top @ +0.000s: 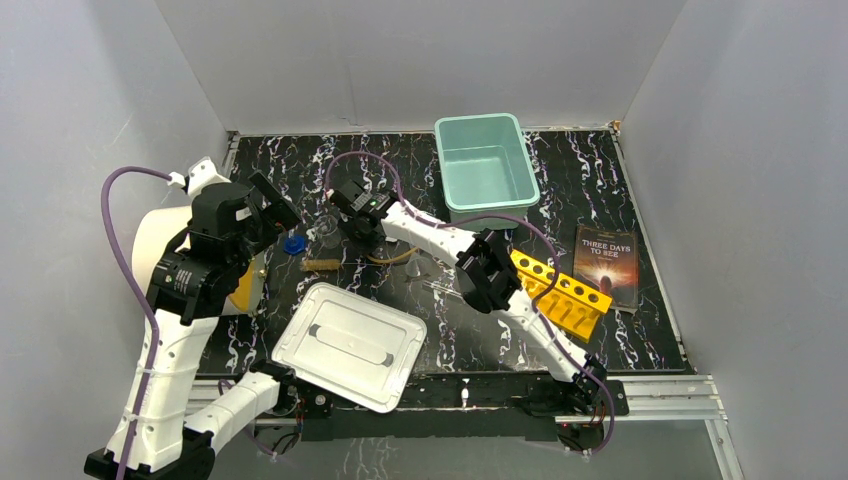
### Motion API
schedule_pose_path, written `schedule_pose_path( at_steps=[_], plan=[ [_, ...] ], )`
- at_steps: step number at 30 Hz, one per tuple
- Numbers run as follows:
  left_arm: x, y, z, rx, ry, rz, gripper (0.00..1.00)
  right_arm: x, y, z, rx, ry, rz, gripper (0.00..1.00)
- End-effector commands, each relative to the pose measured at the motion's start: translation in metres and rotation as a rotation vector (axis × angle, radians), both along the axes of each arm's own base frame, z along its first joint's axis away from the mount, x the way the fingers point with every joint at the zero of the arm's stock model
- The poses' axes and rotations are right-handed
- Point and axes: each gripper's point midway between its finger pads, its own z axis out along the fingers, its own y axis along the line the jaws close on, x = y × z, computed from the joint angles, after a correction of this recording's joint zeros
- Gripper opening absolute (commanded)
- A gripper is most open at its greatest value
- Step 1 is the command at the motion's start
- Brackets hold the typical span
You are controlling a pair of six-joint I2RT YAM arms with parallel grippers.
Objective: Organize the chemistry lab equipment
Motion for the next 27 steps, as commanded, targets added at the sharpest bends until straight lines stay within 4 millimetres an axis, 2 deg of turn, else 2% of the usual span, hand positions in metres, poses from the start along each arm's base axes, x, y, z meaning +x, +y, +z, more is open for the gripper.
schedule_pose_path(
  at_steps=[1,3,4,7,12,15,18,22,27],
  plan=[
    [-0.004,0.001,0.0,-0.006,-0.009,0.005,0.98,-0.005,-0.012,-0.028,-0.1,0.014,-0.022,0.16],
    [-0.005,0.001,0.0,-0.008,-0.008,0.004,0.98,-0.004,-0.01,-0.022,-0.086,0.008,-0.021,0.03],
    [-0.005,0.001,0.0,-0.008,-0.007,0.004,0.98,-0.002,-0.007,-0.015,-0.072,-0.002,-0.022,0.0],
    [-0.005,0.0,0.0,-0.011,-0.007,0.001,0.98,0.008,0.0,0.017,-0.018,-0.055,-0.027,0.0],
    [-0.004,-0.002,0.0,-0.022,-0.008,-0.007,0.98,0.024,0.016,0.098,0.144,-0.184,-0.004,0.0],
    [-0.004,-0.004,0.0,-0.032,-0.008,-0.009,0.98,0.031,0.016,0.152,0.246,-0.25,-0.009,0.0],
    [-0.004,-0.005,-0.001,-0.041,-0.009,-0.011,0.98,0.036,0.008,0.199,0.318,-0.318,-0.032,0.0],
    [-0.004,-0.008,-0.002,-0.055,-0.011,-0.022,0.98,0.038,-0.013,0.247,0.38,-0.397,-0.067,0.0],
    [0.0,-0.016,-0.006,-0.091,-0.009,-0.043,0.98,0.041,-0.049,0.319,0.485,-0.531,-0.118,0.0]
  ],
)
